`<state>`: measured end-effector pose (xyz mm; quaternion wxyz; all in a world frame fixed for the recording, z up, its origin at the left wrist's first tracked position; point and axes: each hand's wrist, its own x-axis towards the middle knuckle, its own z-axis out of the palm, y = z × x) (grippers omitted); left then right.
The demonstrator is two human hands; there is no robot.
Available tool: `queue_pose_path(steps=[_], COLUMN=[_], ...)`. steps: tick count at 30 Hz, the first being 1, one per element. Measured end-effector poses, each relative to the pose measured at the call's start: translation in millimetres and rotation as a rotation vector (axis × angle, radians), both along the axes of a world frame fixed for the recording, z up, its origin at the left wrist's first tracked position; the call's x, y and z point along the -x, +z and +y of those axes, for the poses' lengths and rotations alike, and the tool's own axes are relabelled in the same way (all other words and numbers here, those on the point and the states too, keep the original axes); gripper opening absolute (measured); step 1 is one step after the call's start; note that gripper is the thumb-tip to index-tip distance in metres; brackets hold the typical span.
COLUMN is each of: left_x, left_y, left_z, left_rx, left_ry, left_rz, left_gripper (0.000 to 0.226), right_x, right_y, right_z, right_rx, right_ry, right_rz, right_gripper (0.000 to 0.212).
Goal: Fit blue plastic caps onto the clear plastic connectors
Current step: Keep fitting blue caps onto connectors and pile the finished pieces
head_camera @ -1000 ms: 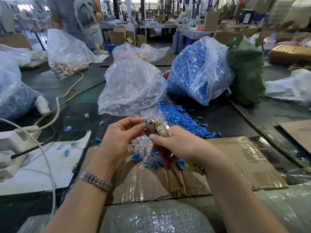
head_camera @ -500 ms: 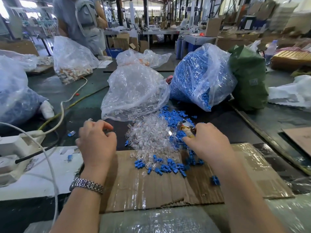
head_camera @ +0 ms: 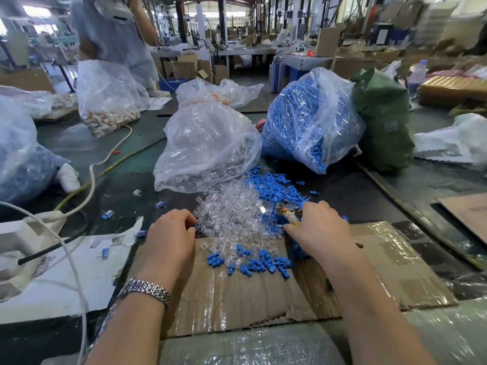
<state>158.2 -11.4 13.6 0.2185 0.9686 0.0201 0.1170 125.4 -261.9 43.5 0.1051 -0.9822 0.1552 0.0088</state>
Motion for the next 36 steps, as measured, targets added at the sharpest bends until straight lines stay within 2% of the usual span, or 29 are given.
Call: queue_pose_path(steps=[6,9,11,12,14,16,19,22,23,25,27,28,32,36], left_x=[-2,0,3,6,12,16,19,18,17,13,10,10,8,8], left_y=[-6,1,7,9,11,12,14,14,13,9,5,3,2,3], left_z=[4,2,-7,-14,-27,-36,-37,-33,-30,-25,-22,-22,-28,-33], left_rx=[0.019,0.202,0.373,0.422,0.44,0.435,0.499,0.574,0.532,0.295,0.088,0.049,0.028,0.039], left_ry=[0.015,-0.023,-0.153,-0.231,-0.358,-0.429,-0.457,-0.455,-0.432,-0.376,-0.349,-0.345,-0.349,-0.377], left_rz=[-0.084,-0.175,-0.16,-0.126,-0.085,-0.103,-0.129,-0.086,-0.094,-0.112,-0.089,-0.065,-0.055,-0.033], left_gripper=[0.016,0.015,0.012,0.012,0.013,0.018,0.022,0.016,0.013,0.012,0.021,0.025,0.015,0.007], right_x=[-4,-5,-6,-6,-4,0,1,-1,-1,-2,-3,-3,-4,-8], right_y=[-4,-4,-1,0,4,6,-1,-4,-4,-3,0,1,0,-2], right_z=[-1,2,5,8,18,33,45,41,39,33,28,27,28,29], right_rx=[0.011,0.026,0.03,-0.04,-0.348,-0.558,-0.581,-0.631,-0.636,-0.634,-0.616,-0.602,-0.552,-0.536], right_ry=[-0.003,-0.008,0.05,0.125,0.336,0.483,0.529,0.491,0.462,0.392,0.354,0.349,0.341,0.311], right_rz=[0.013,0.008,-0.105,-0.201,-0.353,-0.331,-0.326,-0.347,-0.365,-0.441,-0.507,-0.519,-0.505,-0.518], right_gripper=[0.046,0.059,0.063,0.06,0.048,0.036,0.017,0.013,0.015,0.018,0.015,0.014,0.004,0.009])
